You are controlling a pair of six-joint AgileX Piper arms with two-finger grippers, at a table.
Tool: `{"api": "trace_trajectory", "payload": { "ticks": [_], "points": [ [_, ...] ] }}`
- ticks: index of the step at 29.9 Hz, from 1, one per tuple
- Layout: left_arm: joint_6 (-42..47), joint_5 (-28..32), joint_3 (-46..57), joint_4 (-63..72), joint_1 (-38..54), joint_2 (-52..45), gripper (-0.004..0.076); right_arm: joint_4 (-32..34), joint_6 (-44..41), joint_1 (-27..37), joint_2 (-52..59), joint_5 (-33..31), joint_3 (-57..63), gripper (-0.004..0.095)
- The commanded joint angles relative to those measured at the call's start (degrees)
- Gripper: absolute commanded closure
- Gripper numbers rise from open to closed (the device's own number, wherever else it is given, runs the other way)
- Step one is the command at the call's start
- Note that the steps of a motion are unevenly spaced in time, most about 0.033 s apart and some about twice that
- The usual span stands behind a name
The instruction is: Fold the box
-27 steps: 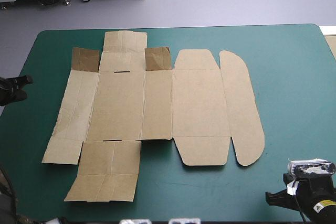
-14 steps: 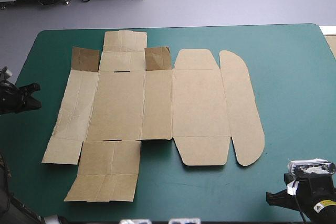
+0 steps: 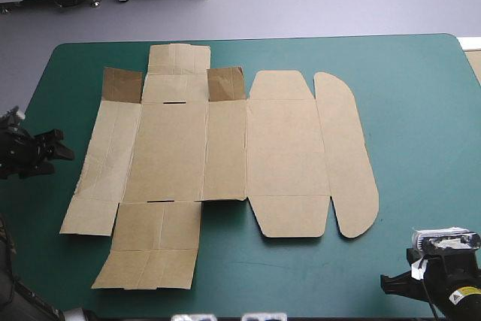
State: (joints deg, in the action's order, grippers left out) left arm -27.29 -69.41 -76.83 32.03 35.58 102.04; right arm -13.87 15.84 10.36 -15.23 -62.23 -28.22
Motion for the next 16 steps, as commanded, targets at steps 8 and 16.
{"api": "trace_trajectory", "payload": {
  "ticks": [8,16],
  "points": [
    [-7.55,-4.85,8.42,5.8,-0.11,-2.43,0.0283,-0.52,0.01,0.02,-0.62,3.16,-1.24,0.0921],
    [-10.35,-4.85,8.65,11.6,-2.66,-1.81,0.0283,-0.52,0.01,0.02,-0.62,3.16,-1.24,0.0921]
  ]
}}
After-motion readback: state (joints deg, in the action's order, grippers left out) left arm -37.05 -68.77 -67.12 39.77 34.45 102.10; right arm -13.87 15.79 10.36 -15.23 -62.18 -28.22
